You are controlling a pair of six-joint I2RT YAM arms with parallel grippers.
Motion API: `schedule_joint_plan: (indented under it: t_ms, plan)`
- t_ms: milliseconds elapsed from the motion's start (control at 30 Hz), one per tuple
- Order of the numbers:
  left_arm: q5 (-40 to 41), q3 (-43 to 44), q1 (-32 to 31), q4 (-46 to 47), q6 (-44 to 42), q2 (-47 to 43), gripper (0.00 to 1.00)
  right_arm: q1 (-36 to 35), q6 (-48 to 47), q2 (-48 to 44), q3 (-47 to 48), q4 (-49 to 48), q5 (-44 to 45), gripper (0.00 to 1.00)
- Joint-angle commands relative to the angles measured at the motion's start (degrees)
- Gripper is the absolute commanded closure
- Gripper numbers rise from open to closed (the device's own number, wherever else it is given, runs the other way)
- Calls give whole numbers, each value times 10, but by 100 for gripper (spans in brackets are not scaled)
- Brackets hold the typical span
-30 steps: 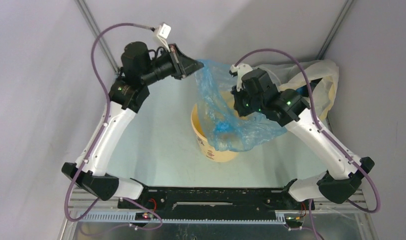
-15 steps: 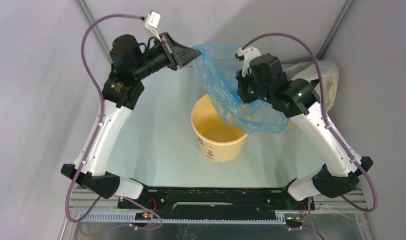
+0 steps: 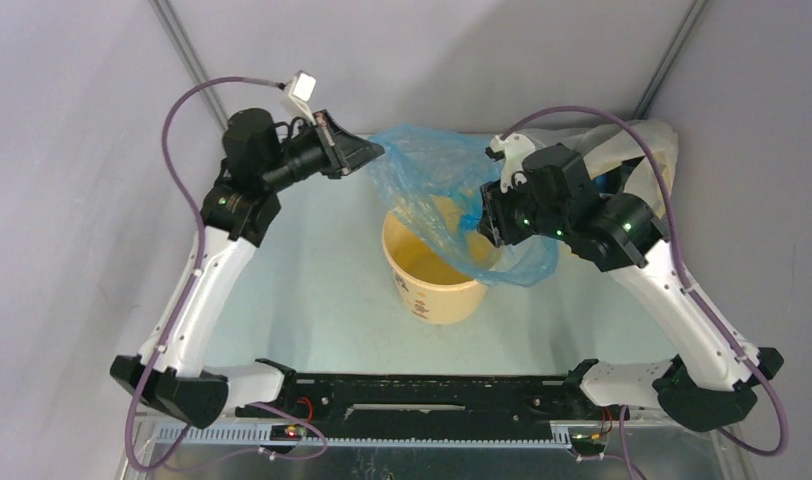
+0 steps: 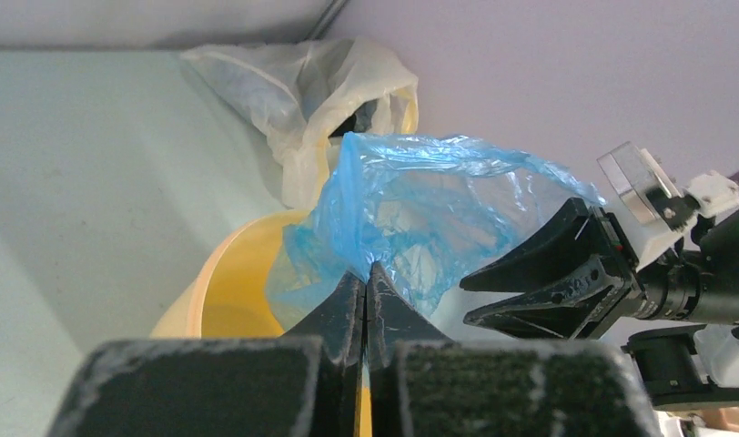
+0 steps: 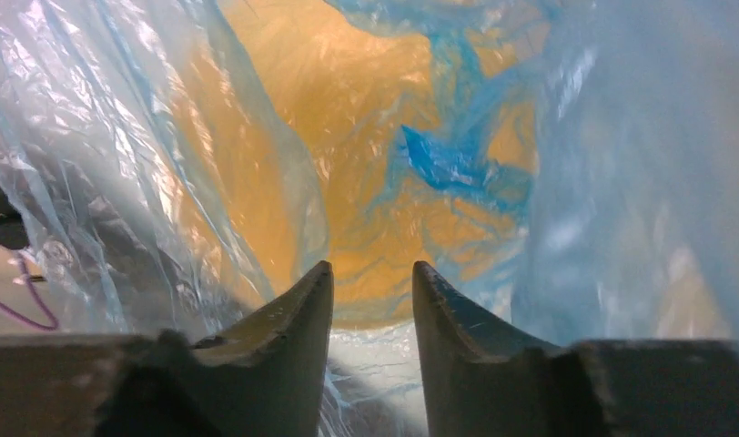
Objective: Put the trash bags into the trash bin
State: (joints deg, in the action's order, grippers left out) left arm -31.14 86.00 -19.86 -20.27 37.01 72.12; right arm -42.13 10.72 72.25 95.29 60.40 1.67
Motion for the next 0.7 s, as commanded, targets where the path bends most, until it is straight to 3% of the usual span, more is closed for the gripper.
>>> schedule_joint_plan:
  t_ms: [0, 233, 467, 667]
  plan:
    - [-1, -3, 17, 13, -20, -45, 100, -10, 9, -32, 26, 7, -2, 52]
    - [-10, -19, 21, -5, -36, -52, 100, -41, 19, -54, 74, 18, -8, 46]
    - [-14, -32, 21, -5, -39, -61, 100, -42, 36, -98, 81, -70, -83, 36]
    - [-12, -52, 21, -7, -47, -73, 100, -42, 58, -140, 67, -112, -33, 23]
